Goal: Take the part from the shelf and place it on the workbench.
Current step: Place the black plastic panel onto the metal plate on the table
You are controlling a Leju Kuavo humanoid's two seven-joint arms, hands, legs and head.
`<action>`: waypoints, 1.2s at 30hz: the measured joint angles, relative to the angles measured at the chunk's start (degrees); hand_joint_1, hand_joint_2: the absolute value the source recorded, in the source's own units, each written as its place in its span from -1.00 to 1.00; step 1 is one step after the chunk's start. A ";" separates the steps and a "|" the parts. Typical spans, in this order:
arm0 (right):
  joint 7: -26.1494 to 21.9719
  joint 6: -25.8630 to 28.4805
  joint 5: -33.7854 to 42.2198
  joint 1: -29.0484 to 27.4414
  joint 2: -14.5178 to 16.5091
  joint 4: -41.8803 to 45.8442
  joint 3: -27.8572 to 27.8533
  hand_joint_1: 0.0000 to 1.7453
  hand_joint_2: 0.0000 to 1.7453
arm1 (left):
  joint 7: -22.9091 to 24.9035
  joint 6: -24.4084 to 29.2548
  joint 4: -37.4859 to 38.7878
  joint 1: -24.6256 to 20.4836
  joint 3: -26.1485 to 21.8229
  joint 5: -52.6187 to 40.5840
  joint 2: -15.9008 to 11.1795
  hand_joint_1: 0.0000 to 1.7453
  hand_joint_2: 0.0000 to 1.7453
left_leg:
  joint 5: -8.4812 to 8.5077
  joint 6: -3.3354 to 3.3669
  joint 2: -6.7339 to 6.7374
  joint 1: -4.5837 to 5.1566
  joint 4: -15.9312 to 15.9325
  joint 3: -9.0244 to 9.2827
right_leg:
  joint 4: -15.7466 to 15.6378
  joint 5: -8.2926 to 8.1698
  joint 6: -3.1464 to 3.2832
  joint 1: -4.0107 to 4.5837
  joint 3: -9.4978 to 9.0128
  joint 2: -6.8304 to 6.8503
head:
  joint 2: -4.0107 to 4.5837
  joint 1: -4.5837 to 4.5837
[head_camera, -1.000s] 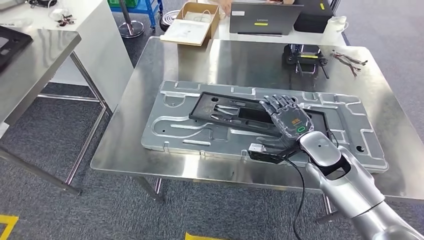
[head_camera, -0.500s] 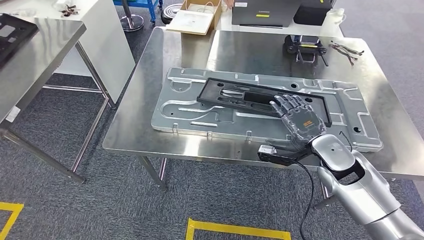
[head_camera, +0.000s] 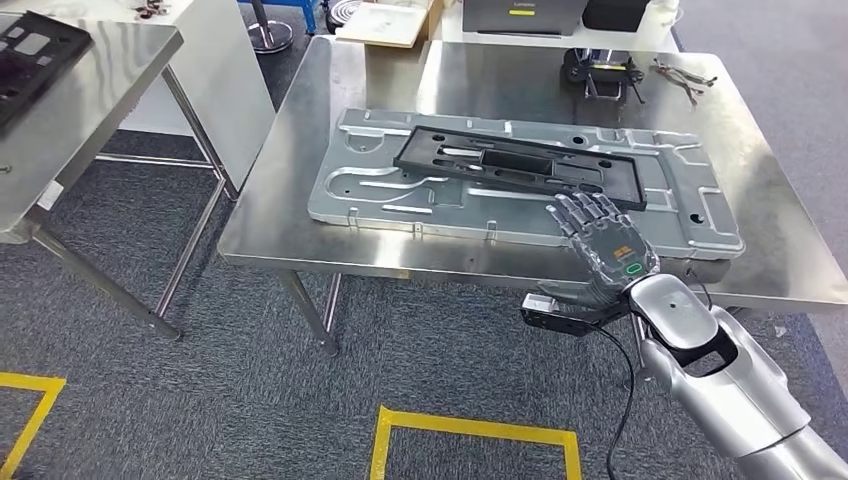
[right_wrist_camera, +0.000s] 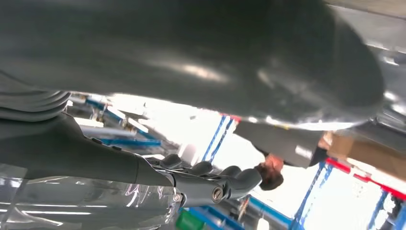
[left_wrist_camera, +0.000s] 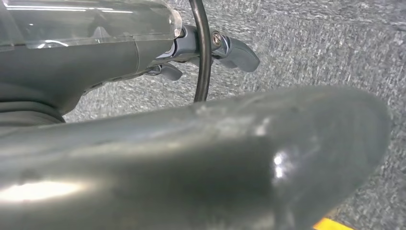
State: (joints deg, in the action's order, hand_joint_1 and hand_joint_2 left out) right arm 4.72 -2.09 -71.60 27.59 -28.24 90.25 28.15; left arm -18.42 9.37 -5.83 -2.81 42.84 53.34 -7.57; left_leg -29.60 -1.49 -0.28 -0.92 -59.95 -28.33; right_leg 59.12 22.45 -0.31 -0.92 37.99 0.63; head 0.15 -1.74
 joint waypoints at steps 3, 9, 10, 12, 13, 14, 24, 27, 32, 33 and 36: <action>0.13 0.18 0.07 -0.81 -0.71 0.71 -0.50 -1.00 -1.00 | 0.14 0.01 -0.01 0.06 0.21 0.18 -0.07 -1.00 -1.00 | 0.02 1.66 -0.04 0.34 1.68 -0.07 | -0.16 -1.08 -1.21 -0.09 0.23 0.08 | 0.00 0.02; 0.19 0.41 0.50 -4.37 -2.86 2.35 -2.44 -1.00 -1.00 | 0.20 0.01 -0.02 0.11 0.63 0.34 -0.05 -1.00 -1.00 | 4.20 3.88 0.39 0.73 1.66 -4.74 | 14.59 10.76 -2.03 -0.25 4.40 -0.19 | 0.00 0.02; 0.20 0.50 0.58 -5.11 -3.17 2.67 -2.76 -1.00 -1.00 | 0.19 0.01 -0.02 0.12 0.75 0.37 -0.04 -1.00 -1.00 | 4.90 3.90 0.39 0.91 1.58 -5.78 | 15.84 9.97 -1.91 -0.19 3.82 -0.22 | 0.00 0.01; 0.21 0.71 0.69 -6.40 -3.71 3.37 -3.35 -1.00 -1.00 | 0.17 0.01 -0.01 0.11 1.02 0.43 -0.02 -1.00 -1.00 | 6.25 3.85 0.39 1.21 1.41 -7.70 | 13.04 6.87 -1.30 0.07 -0.15 -0.27 | 0.00 0.01; 0.22 0.82 0.72 -6.82 -4.00 3.79 -3.67 -1.00 -1.00 | 0.15 0.01 -0.02 0.08 1.18 0.45 0.00 -1.00 -1.00 | 6.83 3.73 0.38 1.36 1.32 -8.40 | 9.02 6.41 -0.78 0.36 -3.54 -0.27 | 0.00 0.01; 0.22 0.94 0.74 -7.12 -4.29 4.25 -4.04 -1.00 -1.00 | 0.14 0.01 -0.04 0.04 1.34 0.46 0.02 -1.00 -1.00 | 7.36 3.56 0.39 1.49 1.26 -8.85 | 4.54 6.91 -0.34 0.58 -6.75 -0.25 | 0.00 0.00; 0.22 1.24 0.78 -8.97 -5.31 5.88 -5.83 -1.00 -1.00 | 0.11 0.07 -0.11 0.13 1.74 0.48 -0.02 -1.00 -1.00 | -2.91 0.67 0.23 0.74 -12.80 -12.97 | -2.49 2.80 2.11 0.58 -5.10 0.23 | 0.00 0.00; 0.16 1.26 0.81 -9.55 -5.36 5.92 -6.11 -1.00 -1.00 | 0.13 0.07 -0.11 0.02 1.77 0.48 -0.06 -1.00 -1.00 | 0.81 0.35 0.24 0.34 -13.22 -8.98 | -1.79 0.60 1.60 0.53 -1.68 0.24 | 0.00 0.00; -0.14 1.36 1.16 -9.90 -6.14 6.56 -7.56 -1.00 -1.00 | 0.24 0.07 -0.14 -0.44 1.79 0.48 -0.24 -1.00 -1.00 | -1.66 1.50 0.11 0.74 3.20 2.65 | -0.89 -2.19 0.08 0.61 0.71 0.44 | 0.00 0.00; -0.27 1.37 1.20 -9.98 -6.26 6.59 -7.70 -1.00 -1.00 | 0.28 0.07 -0.14 -0.40 1.79 0.48 -0.24 -1.00 -1.00 | -1.17 1.95 0.19 0.72 3.25 2.19 | -1.14 -2.77 -0.26 0.55 0.80 0.43 | 0.00 0.00; -0.65 1.35 1.46 -10.49 -6.64 6.58 -8.00 -1.00 -1.00 | 0.38 0.02 -0.14 -0.31 1.81 0.48 -0.24 -1.00 -1.00 | 1.27 3.38 0.70 0.60 3.55 0.11 | 2.02 1.82 -1.10 0.20 2.46 0.09 | 0.00 0.02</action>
State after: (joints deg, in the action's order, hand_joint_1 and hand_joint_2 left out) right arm 4.07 -0.74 -70.14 17.10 -34.88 96.83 20.15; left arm -18.04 9.39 -5.97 -3.12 44.65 53.81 -7.80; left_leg -28.33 1.89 0.42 -0.31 -56.40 -28.22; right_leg 61.14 24.26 -1.41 -0.72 40.45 0.72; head 0.15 -1.72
